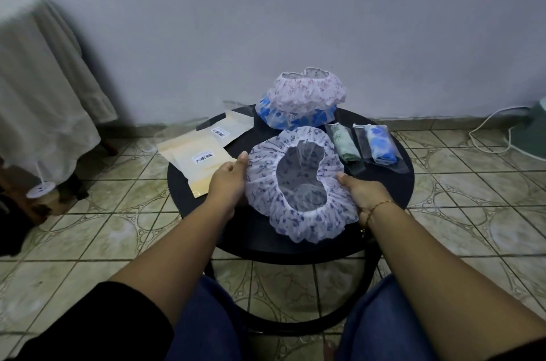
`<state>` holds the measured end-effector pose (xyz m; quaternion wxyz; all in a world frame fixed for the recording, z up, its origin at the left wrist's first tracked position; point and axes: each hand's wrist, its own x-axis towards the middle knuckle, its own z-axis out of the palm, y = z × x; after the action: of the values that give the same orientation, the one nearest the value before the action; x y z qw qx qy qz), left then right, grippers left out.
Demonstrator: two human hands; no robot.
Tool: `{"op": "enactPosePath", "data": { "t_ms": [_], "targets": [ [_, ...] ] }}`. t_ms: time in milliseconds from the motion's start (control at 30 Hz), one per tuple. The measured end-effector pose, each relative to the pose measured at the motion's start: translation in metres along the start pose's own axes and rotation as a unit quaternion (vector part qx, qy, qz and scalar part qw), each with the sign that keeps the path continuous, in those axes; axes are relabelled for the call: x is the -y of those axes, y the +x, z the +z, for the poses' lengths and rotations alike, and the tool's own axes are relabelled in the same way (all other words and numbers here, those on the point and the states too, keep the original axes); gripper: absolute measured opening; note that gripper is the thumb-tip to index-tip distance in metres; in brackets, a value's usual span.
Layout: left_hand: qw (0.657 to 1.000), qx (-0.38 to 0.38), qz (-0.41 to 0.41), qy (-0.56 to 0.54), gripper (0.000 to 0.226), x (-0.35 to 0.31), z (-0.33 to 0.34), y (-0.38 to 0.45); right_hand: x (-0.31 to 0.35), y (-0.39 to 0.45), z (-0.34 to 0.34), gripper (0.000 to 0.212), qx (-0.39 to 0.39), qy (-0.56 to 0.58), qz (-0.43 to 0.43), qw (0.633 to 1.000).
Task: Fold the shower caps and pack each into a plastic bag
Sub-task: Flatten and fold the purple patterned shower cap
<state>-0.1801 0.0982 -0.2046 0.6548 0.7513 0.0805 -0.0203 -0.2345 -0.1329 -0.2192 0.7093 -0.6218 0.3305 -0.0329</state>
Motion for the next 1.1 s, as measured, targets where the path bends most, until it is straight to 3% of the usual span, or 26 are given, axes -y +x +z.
{"op": "enactPosePath", "data": {
  "t_ms": [100,200,367,433,500,567,700,833,967,1067,1100],
  "targets": [
    [0.993,-0.075,0.051,0.075,0.044,-0.002,-0.005,-0.002,0.000,-0.007,0.003,0.022,-0.026,-0.056,-0.062,0.996],
    [0.974,-0.136,0.079,0.161,0.043,-0.002,-0.016,-0.001,-0.002,-0.011,-0.001,0.026,-0.096,-0.091,-0.122,0.984],
    [0.969,-0.138,0.054,0.198,0.043,-0.001,-0.027,0.002,-0.002,-0.017,-0.003,0.034,-0.127,-0.123,-0.137,0.975],
    [0.978,-0.107,0.039,0.175,0.048,-0.003,-0.026,-0.001,0.000,-0.021,-0.002,0.045,-0.105,-0.080,-0.110,0.985],
    [0.986,-0.063,0.030,0.150,0.057,-0.006,-0.023,-0.004,0.003,-0.026,-0.002,0.046,-0.023,0.070,-0.064,0.995],
    [0.989,-0.016,0.006,0.150,0.055,-0.008,-0.021,-0.008,0.006,-0.032,-0.005,0.046,0.079,0.238,-0.012,0.968],
    [0.997,0.002,-0.058,0.041,0.030,-0.002,-0.017,-0.011,-0.002,-0.029,-0.013,0.069,0.143,0.324,0.025,0.935],
    [0.993,-0.044,-0.110,-0.008,0.020,0.007,-0.009,-0.011,-0.008,-0.030,-0.014,0.052,0.147,0.287,0.035,0.946],
    [0.987,-0.085,-0.136,-0.023,0.029,0.012,0.004,-0.014,-0.005,-0.036,-0.008,0.042,0.213,0.188,0.018,0.959],
    [0.978,-0.112,-0.167,-0.063,0.040,0.010,0.011,-0.028,-0.002,-0.037,-0.005,0.024,0.211,0.130,0.018,0.969],
    [0.980,-0.095,-0.174,0.004,0.042,0.008,0.011,-0.030,-0.002,-0.035,-0.005,0.020,0.197,0.116,0.022,0.973]
  ]
}}
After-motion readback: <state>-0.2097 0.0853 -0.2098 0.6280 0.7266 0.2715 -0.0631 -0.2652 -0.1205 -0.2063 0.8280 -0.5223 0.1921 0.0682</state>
